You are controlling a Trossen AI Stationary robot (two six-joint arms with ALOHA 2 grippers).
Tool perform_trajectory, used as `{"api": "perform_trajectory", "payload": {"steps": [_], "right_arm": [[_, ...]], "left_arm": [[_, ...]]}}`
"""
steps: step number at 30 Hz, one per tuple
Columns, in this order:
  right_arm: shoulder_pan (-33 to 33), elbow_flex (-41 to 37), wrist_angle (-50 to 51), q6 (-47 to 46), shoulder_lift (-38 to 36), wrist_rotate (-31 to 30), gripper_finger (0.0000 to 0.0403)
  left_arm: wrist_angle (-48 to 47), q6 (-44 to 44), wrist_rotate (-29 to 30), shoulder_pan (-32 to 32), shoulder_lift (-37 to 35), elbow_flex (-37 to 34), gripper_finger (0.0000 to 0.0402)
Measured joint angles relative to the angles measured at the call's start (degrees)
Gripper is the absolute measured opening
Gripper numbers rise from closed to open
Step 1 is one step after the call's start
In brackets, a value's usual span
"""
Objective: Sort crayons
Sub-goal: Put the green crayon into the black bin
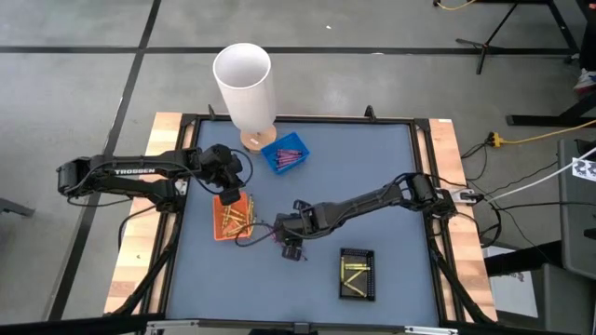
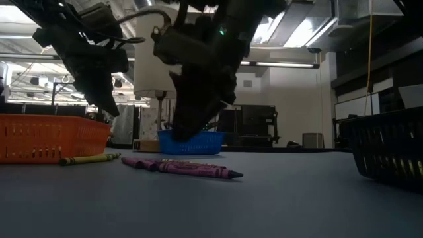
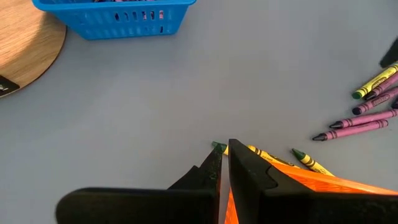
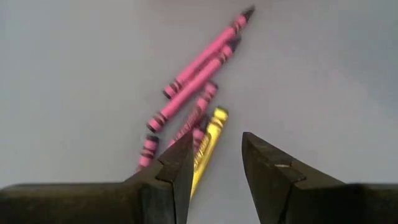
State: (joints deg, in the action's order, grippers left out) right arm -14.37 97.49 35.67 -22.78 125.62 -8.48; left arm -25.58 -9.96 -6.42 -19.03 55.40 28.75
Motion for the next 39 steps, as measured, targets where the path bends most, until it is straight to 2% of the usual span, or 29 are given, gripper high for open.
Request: {"api": "perform_trajectory", "payload": {"steps": [13,39], "right_arm": [[-0.1,-4.5,-3.2,-1.4,0.0,0.0,0.0133],[-1.1,-4.5,-4.2,-1.6,0.0,-1.1,0.0133]], "left_arm": [[0.0,0.0,0.2,0.0,0.0,0.0,0.0014],[0.0,0.0,1.4,0.0,0.0,0.0,0.0014]]}}
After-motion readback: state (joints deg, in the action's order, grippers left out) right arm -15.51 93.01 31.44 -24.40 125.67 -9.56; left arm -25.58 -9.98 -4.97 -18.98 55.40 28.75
